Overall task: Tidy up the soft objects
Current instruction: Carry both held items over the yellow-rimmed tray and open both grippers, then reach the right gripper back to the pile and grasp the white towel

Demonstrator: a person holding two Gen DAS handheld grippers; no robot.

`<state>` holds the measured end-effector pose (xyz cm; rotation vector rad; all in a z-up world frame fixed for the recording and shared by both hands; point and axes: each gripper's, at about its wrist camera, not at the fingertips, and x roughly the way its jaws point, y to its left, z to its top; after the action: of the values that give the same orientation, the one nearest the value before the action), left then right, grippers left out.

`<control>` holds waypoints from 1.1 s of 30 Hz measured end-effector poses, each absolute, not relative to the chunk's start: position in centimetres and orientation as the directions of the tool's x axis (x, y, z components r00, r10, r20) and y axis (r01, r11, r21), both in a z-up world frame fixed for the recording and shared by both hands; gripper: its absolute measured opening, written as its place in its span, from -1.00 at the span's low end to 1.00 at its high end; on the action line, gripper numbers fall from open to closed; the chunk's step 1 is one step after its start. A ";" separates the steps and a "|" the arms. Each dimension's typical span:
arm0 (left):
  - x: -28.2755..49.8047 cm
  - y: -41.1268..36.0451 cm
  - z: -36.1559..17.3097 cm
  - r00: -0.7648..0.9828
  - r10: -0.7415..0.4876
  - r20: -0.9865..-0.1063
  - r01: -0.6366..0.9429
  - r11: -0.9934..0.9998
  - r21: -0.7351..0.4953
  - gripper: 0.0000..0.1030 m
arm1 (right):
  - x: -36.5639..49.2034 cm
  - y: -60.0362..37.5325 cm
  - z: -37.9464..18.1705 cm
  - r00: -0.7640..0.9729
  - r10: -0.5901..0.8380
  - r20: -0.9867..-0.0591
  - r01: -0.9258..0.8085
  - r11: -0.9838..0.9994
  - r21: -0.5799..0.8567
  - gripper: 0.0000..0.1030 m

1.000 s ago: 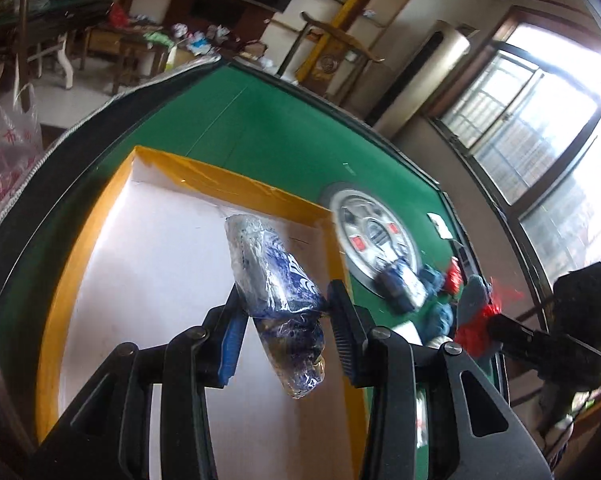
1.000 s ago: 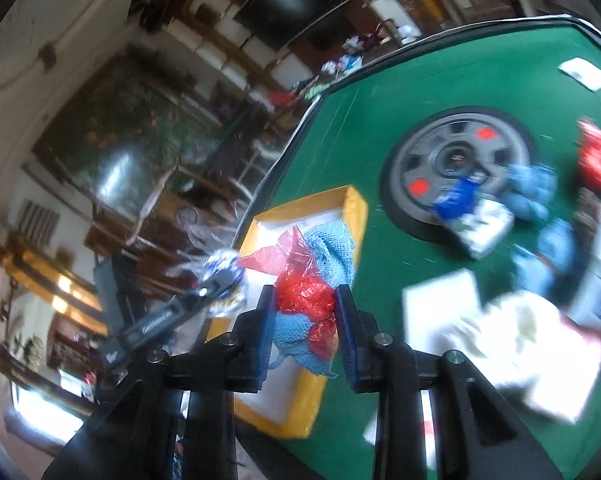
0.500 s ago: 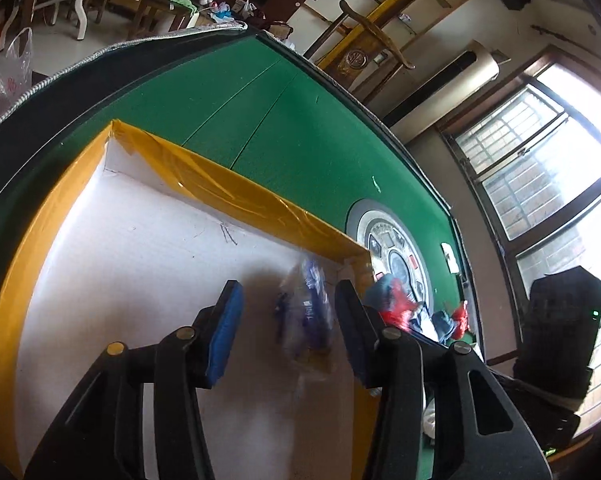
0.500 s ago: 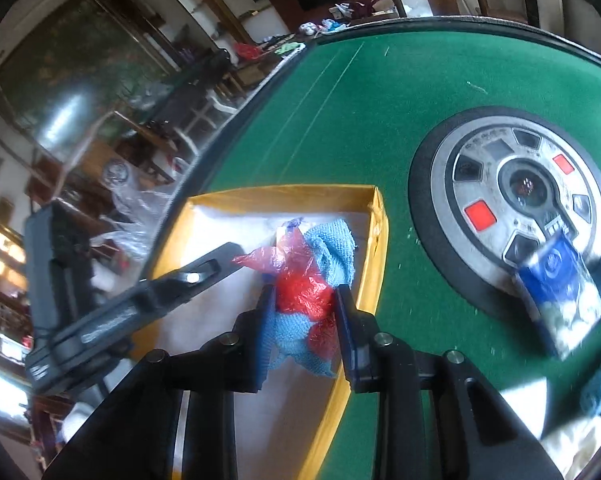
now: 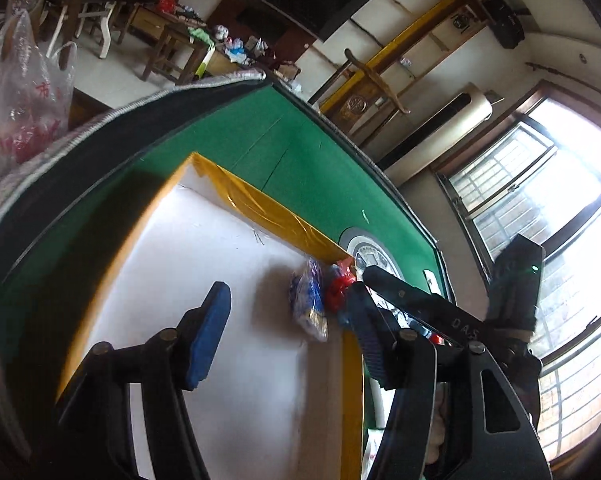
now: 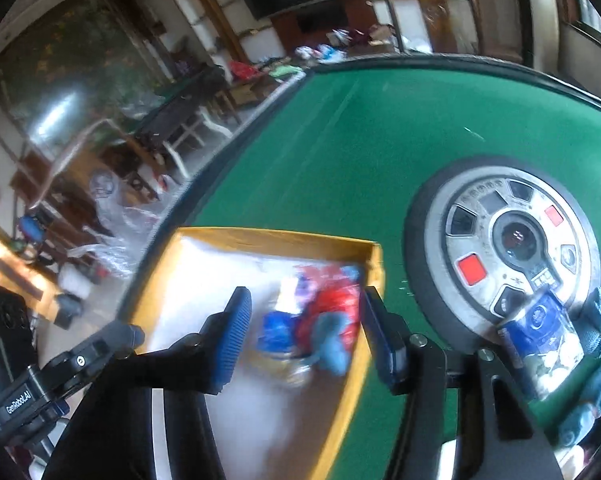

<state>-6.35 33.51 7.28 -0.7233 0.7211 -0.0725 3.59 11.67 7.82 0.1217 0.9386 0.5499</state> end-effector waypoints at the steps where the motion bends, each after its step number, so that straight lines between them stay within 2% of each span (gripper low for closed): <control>1: -7.3 33.7 7.5 0.772 -0.292 -0.565 -0.177 0.755 -0.632 0.16 | 3.3 11.9 7.9 0.446 0.520 -0.729 -0.419 0.841 0.344 0.00; 4: -9.4 34.6 7.7 0.800 -0.274 -0.534 -0.180 0.739 -0.649 0.23 | 3.3 13.7 6.9 0.325 0.578 -0.748 -0.477 0.784 0.399 0.01; 8: -11.6 35.5 7.6 0.820 -0.251 -0.515 -0.188 0.731 -0.656 0.24 | 4.3 15.7 4.4 0.330 0.408 -0.851 -0.411 0.874 0.260 0.01; 10: -12.3 35.9 7.7 0.827 -0.243 -0.507 -0.189 0.729 -0.658 0.24 | 4.8 16.2 3.3 0.302 0.391 -0.869 -0.388 0.883 0.263 0.09; 11: -12.6 36.1 7.7 0.828 -0.240 -0.506 -0.190 0.730 -0.657 0.24 | 4.9 16.3 3.3 0.314 0.395 -0.863 -0.382 0.885 0.266 0.09; 16: -13.2 36.7 7.2 0.829 -0.240 -0.504 -0.193 0.724 -0.662 0.24 | 4.8 16.4 4.0 0.222 0.580 -0.784 -0.418 0.783 0.461 0.09; 24: -14.1 35.6 7.4 0.827 -0.238 -0.509 -0.174 0.753 -0.634 0.24 | 2.3 12.1 7.3 0.377 0.523 -0.764 -0.392 0.838 0.380 0.09; 26: -14.1 34.6 7.8 0.824 -0.250 -0.509 -0.148 0.772 -0.619 0.33 | 0.8 10.1 8.6 0.437 0.506 -0.744 -0.390 0.852 0.350 0.09; 28: -14.1 32.8 8.4 0.819 -0.278 -0.503 -0.098 0.795 -0.599 0.41 | -0.7 8.3 9.7 0.492 0.485 -0.723 -0.388 0.866 0.316 0.14; 30: -14.0 30.6 8.9 0.808 -0.311 -0.501 -0.045 0.815 -0.578 0.41 | -2.5 5.5 10.2 0.539 0.451 -0.712 -0.370 0.886 0.281 0.24; 33: -13.1 26.7 9.2 0.768 -0.390 -0.508 0.049 0.826 -0.561 0.42 | -4.0 1.0 9.2 0.560 0.401 -0.725 -0.312 0.913 0.264 0.25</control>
<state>-13.13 26.66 9.18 -0.5549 0.6585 -0.2521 -4.03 0.98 9.24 0.1098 0.8823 0.4209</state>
